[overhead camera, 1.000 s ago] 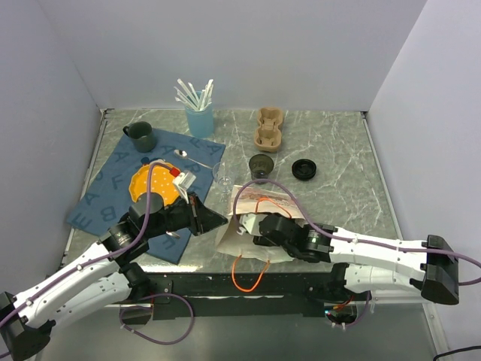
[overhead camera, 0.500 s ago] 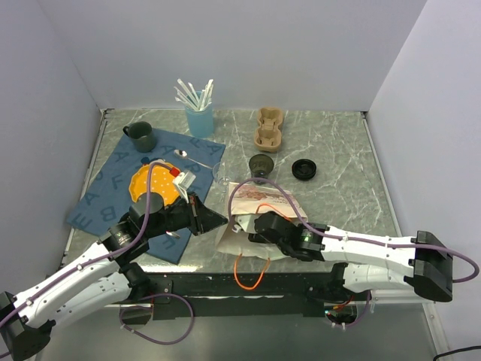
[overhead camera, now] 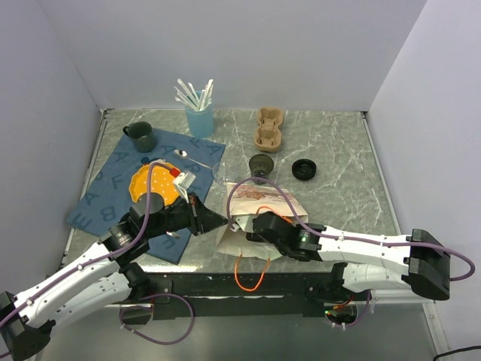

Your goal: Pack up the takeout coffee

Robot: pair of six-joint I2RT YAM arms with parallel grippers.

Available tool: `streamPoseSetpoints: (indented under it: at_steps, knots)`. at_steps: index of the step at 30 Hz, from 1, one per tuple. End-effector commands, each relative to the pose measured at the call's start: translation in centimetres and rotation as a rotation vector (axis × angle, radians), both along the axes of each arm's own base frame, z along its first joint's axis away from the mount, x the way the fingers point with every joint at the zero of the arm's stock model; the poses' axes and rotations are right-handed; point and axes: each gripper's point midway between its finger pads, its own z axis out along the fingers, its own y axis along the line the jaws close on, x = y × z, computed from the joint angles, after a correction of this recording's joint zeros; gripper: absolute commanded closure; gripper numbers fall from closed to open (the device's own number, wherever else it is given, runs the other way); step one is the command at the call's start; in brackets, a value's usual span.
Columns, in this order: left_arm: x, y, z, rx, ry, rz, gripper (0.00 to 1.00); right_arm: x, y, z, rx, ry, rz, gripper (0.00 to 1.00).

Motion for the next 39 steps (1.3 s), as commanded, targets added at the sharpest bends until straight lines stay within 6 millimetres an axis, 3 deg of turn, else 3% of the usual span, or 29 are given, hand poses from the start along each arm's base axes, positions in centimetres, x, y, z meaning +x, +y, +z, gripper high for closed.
streamPoseSetpoints:
  at_steps: [1, 8, 20, 39]
  knots:
    - [-0.6, -0.4, 1.7, -0.061, -0.02, -0.031, 0.99, -0.4, -0.9, -2.1, -0.008, 0.055, -0.048, 0.43]
    - [-0.3, -0.4, 1.9, -0.044, -0.032, -0.029, 0.99, -0.3, -1.0, -1.4, 0.014, 0.05, -0.076, 0.19]
    - [0.3, -0.7, 2.4, -0.019, -0.048, -0.018, 0.99, -0.3, -0.2, 1.2, 0.077, 0.046, -0.061, 0.1]
    - [0.8, -0.9, 2.5, 0.026, -0.037, -0.015, 0.99, -1.0, -0.4, 2.7, 0.125, 0.123, -0.074, 0.08]
